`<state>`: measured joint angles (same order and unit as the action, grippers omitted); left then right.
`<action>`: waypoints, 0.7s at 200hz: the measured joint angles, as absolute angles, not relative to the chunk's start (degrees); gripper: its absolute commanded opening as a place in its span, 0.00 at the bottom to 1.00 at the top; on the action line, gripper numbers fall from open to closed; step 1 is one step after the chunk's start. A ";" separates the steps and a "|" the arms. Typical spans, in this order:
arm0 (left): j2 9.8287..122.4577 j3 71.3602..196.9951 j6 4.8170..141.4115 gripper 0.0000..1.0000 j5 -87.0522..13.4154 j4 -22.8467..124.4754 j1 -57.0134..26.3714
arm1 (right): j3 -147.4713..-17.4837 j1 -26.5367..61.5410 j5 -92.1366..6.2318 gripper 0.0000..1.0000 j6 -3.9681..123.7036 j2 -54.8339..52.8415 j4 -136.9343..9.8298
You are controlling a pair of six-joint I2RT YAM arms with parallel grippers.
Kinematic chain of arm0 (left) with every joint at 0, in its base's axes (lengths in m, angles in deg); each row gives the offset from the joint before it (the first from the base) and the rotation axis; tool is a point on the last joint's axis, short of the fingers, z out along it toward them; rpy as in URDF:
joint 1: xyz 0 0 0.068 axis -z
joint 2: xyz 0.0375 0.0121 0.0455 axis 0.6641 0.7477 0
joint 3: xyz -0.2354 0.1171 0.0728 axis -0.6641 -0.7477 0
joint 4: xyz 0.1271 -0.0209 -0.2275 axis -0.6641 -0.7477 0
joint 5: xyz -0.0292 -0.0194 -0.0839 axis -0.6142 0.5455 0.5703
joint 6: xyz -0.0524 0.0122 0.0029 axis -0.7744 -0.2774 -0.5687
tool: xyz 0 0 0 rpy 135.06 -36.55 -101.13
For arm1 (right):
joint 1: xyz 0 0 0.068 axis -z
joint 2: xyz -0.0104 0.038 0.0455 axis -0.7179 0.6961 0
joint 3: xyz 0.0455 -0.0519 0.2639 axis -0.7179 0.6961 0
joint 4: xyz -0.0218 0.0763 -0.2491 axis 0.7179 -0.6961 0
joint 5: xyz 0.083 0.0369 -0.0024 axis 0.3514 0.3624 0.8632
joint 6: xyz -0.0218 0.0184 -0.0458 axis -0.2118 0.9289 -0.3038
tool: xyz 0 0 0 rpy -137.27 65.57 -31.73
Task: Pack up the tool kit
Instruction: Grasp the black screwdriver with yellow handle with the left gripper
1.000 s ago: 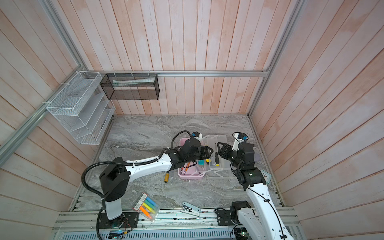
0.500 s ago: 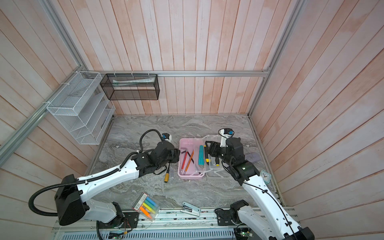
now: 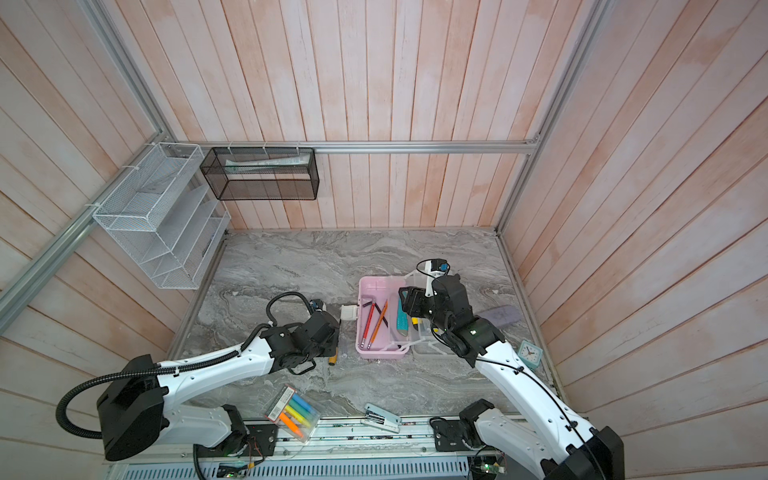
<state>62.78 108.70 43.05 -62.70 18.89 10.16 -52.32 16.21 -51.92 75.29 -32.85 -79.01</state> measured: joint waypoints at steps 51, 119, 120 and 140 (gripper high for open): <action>67.72 108.44 43.20 0.41 -60.43 23.48 8.71 | -52.14 16.13 -53.30 0.61 76.47 -33.40 -78.97; 75.20 108.35 42.91 0.38 -58.48 26.26 8.63 | -50.83 16.13 -53.39 0.60 77.00 -33.49 -77.55; 75.26 108.35 42.91 0.38 -58.48 26.23 8.63 | -50.81 16.13 -53.39 0.60 77.00 -33.49 -77.55; 75.61 108.35 42.67 0.37 -58.53 26.26 8.63 | -50.17 16.13 -53.37 0.60 77.17 -33.51 -77.02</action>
